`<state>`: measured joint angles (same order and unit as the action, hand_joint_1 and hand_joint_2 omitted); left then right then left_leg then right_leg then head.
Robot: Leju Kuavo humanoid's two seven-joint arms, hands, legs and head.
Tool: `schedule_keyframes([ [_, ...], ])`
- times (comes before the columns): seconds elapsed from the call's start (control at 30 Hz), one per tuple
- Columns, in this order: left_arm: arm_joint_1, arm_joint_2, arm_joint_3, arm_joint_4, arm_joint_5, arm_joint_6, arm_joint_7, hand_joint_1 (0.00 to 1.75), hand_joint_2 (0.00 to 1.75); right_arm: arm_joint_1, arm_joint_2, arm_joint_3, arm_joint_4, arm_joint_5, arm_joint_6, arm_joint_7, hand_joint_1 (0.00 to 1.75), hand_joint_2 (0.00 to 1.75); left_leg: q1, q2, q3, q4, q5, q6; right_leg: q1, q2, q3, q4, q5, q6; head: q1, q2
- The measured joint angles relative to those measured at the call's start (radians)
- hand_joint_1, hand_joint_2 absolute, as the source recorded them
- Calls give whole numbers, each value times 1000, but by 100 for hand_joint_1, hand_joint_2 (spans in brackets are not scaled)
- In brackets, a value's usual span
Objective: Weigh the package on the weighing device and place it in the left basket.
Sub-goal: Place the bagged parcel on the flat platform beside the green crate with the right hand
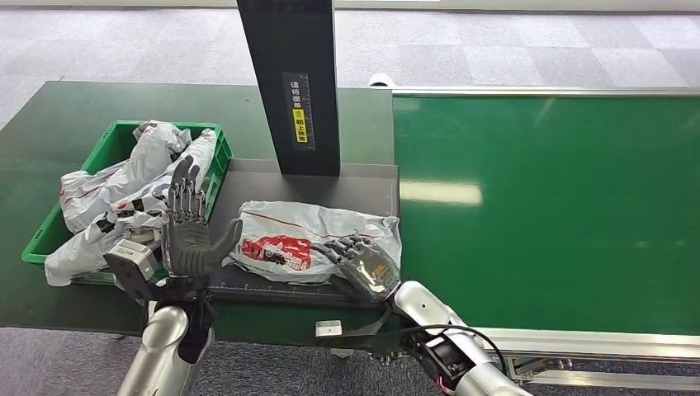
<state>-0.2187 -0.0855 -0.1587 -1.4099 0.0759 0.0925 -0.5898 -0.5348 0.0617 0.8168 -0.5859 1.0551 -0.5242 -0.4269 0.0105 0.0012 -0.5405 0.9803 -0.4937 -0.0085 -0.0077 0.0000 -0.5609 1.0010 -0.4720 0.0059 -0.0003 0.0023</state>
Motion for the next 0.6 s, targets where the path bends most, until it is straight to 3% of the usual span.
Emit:
schedule_keyframes([
  [0.2,1,3,0,0,0,0,1,0,175,54,-12,-127,-38,-291,82,-51,0,175,0,0,0,0,0,0,0,0,0,0,0,0,0,0],
  [0.37,0,6,2,0,-9,-6,18,0,175,140,-31,-316,-135,-681,424,-86,0,175,0,0,0,0,0,0,0,0,0,0,0,0,0,0],
  [0.5,1,8,2,4,-25,-22,22,0,175,224,-51,-427,-204,-858,638,-134,0,175,0,-1,0,0,0,0,0,0,0,0,0,0,0,0],
  [0.6,2,10,2,11,-35,-30,20,0,175,282,-63,-491,-253,-939,735,-161,0,175,0,0,0,0,-1,0,0,0,0,0,0,0,0,0],
])
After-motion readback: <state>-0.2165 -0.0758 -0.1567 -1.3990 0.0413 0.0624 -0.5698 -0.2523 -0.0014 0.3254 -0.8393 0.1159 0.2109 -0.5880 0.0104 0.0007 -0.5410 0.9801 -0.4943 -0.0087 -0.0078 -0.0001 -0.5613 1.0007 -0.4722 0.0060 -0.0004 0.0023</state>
